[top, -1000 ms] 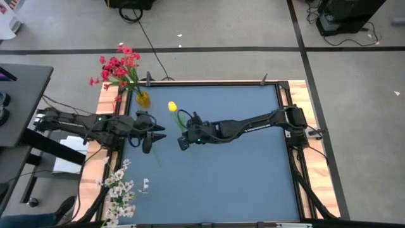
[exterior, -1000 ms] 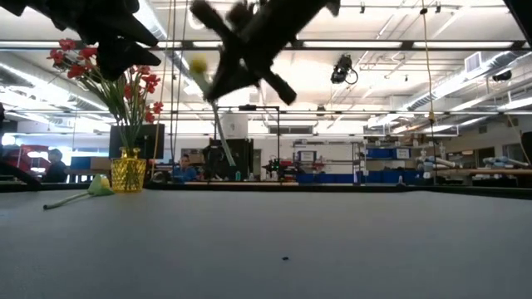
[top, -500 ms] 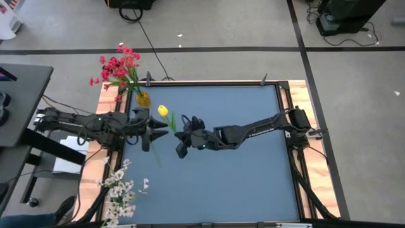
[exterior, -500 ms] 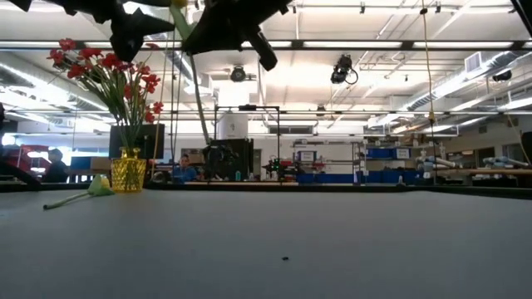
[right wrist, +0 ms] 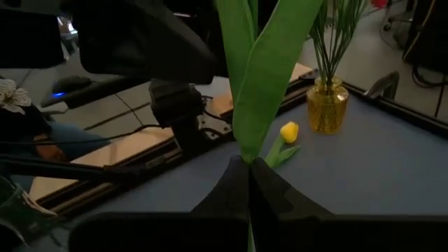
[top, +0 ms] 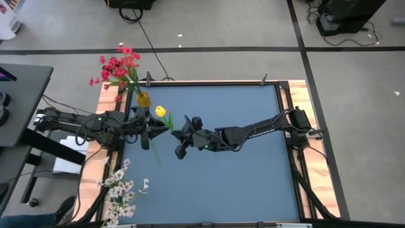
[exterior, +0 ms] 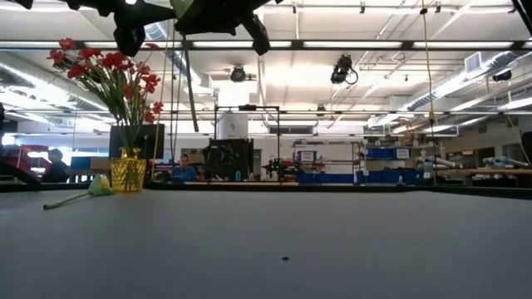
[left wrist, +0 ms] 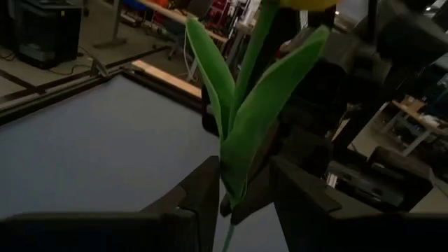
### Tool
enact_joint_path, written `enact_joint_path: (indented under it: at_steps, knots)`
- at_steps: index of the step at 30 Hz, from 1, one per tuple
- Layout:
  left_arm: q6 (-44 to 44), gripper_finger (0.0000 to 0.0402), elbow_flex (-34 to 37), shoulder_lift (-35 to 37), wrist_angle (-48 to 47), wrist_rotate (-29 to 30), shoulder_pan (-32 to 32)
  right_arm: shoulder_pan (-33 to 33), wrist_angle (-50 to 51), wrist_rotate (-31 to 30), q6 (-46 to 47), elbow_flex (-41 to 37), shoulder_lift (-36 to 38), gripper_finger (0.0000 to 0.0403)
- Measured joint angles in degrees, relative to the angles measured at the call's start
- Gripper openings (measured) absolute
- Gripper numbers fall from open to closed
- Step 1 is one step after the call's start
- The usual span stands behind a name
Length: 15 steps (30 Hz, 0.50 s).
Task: Sort flowers into vase by color
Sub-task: Put the right yellow flower into the transparent vase
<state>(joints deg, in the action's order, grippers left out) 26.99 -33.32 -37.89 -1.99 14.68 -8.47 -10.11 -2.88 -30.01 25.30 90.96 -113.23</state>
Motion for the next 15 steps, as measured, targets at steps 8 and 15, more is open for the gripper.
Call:
enact_joint_path:
  at_steps: [8,15]
  knots:
    - [-1.03,0.0125,-0.02,-3.19,5.89,0.04,0.0,0.0,-3.09,1.03,-2.96,0.0,0.04,0.0003]
    - [-1.28,0.0066,-0.02,-3.93,7.68,0.04,0.0,-0.59,-3.6,-0.38,-3.67,0.0,0.04,0.0003]
